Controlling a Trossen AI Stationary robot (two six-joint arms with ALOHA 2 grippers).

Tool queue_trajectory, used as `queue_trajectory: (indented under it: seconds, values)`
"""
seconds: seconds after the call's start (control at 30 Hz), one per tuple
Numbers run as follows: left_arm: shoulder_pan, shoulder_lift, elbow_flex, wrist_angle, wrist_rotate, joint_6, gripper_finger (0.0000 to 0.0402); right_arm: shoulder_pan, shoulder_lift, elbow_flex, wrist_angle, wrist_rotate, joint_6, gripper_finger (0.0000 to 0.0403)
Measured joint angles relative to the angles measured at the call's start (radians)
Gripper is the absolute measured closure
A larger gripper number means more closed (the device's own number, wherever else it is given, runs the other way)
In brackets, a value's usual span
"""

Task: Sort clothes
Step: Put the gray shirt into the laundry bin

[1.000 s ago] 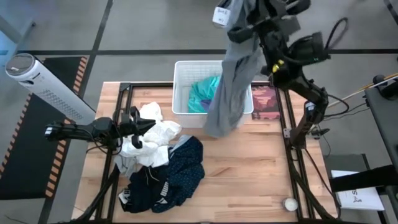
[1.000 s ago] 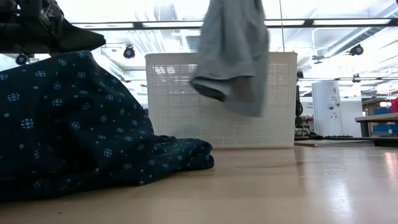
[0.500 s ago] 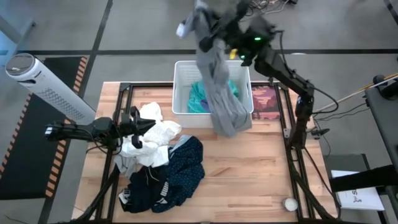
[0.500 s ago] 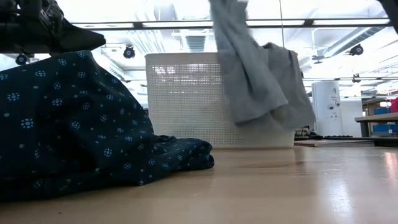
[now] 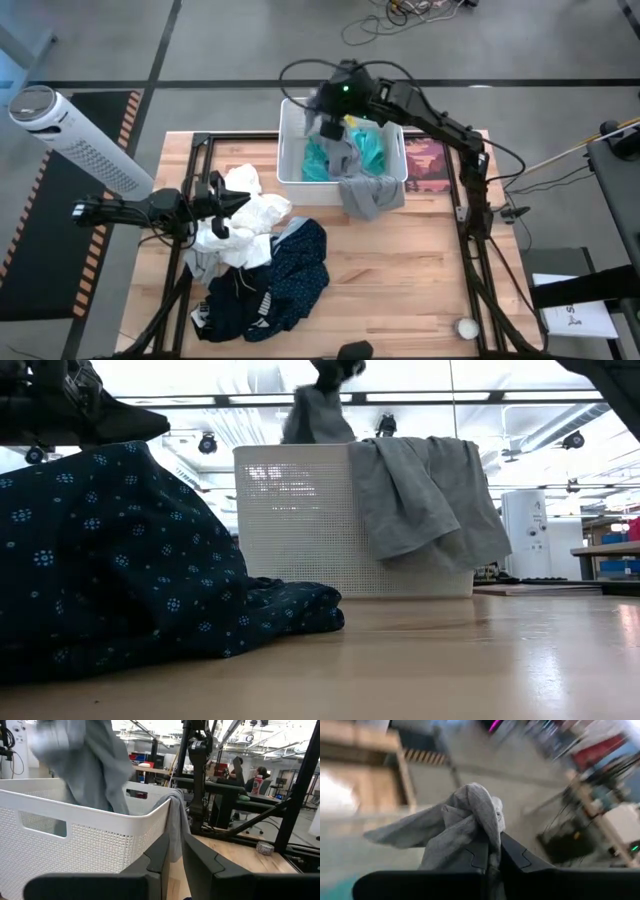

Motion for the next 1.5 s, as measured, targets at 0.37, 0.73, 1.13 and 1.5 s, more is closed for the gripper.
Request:
queue_trajectory:
  seconds: [0.37,0.73,1.13,1.5]
  values:
    - [0.000,0.000,0.000,0.001,0.000,0.000,0.0364,-0.015,0.072,0.000,-0.324,-0.037,0.136,0.0398]
    - [0.000,0.000,0.000,0.001,0.000,0.000,0.0364,-0.024,0.099,0.000,-0.347,-0.037,0.272,0.0278]
    - [0.000,0.000,0.000,0.001,0.000,0.000,0.0364,0.003,0.016,0.000,-0.351,-0.037,0.347,0.0120]
    - [0.000,0.000,0.000,0.000,0.000,0.000,0.0364,0.202,-0.095,0.000,-0.560,-0.036,0.487,0.0126]
